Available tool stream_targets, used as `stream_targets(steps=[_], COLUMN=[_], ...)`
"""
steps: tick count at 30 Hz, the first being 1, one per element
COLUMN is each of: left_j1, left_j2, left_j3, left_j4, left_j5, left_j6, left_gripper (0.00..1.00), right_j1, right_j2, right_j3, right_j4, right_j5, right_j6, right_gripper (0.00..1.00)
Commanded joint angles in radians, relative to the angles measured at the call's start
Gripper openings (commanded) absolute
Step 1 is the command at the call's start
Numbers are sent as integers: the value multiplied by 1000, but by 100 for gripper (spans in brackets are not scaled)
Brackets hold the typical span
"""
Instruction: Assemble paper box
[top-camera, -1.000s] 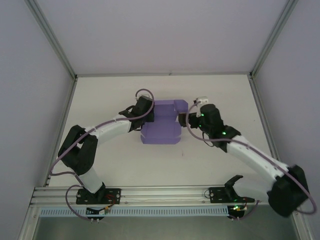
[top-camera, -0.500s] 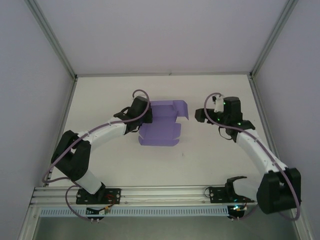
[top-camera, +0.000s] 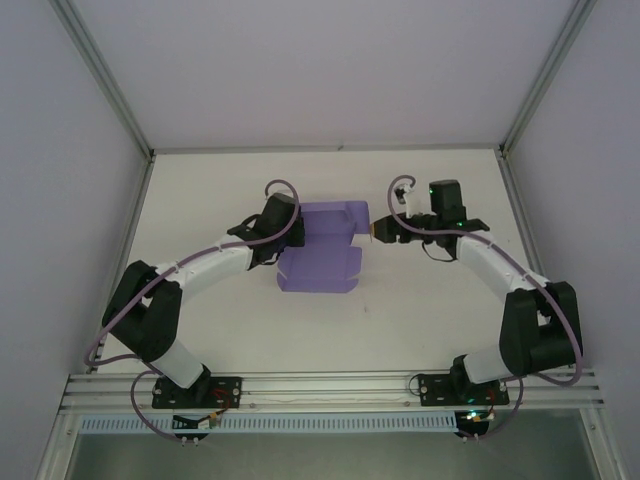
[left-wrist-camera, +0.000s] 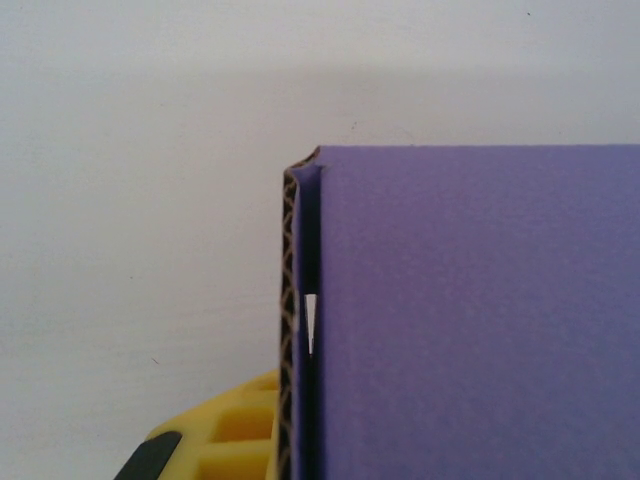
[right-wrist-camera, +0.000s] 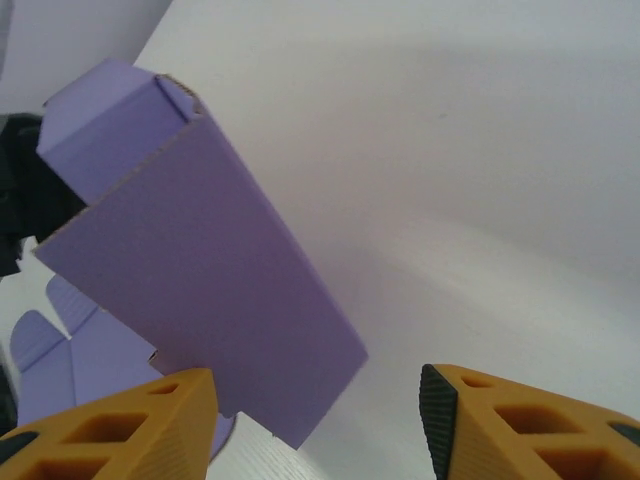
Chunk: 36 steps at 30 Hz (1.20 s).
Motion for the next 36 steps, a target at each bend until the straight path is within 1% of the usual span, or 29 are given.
stream_targets(steps=[1, 7, 10, 12, 16, 19, 22, 25, 26, 28, 29, 30, 32, 36], left_j1=[1, -13, -19, -23, -26, -29, -30, -30, -30, -31, -30, -31, -30, -32], left_j2=[9, 26, 29, 29, 29, 29, 27, 28, 26, 21, 18, 15, 12, 19], left_j3=[26, 38, 39, 39, 39, 41, 39, 43, 44, 40, 36, 34, 28, 31], left_j4=[24, 24, 24, 25, 27, 27, 34, 35, 31, 28, 32, 35, 40, 44], left_j5=[29, 41, 41, 39, 34, 26, 32, 27, 20, 16, 19, 25, 34, 65], left_j6=[-9, -5, -4, -5, -12, -20, -27, -33, -34, -33, -30, -28, -25, -18], left_gripper=[0, 0, 0, 0, 0, 0, 0, 0, 0, 0, 0, 0, 0, 0], right_j1=[29, 71, 99, 115, 154, 186, 240, 314, 329, 333, 334, 333, 334, 333], right_j2=[20, 48, 70, 81, 101, 110, 122, 128, 127, 116, 107, 103, 104, 128], right_j3=[31, 52, 70, 77, 84, 79, 74, 83, 87, 77, 68, 63, 60, 72], right_j4=[-6, 19, 19, 36, 74, 118, 161, 169, 168, 178, 190, 197, 205, 213], right_j5=[-82, -132, -134, -127, -101, -37, 94, 346, 465, 586, 644, 688, 746, 739], right_j6=[-61, -85, -99, -88, -63, -29, 13, 33, 57, 105, 117, 125, 116, 77], right_gripper=[56, 50, 48, 44, 43, 39, 41, 45, 47, 44, 40, 37, 35, 37])
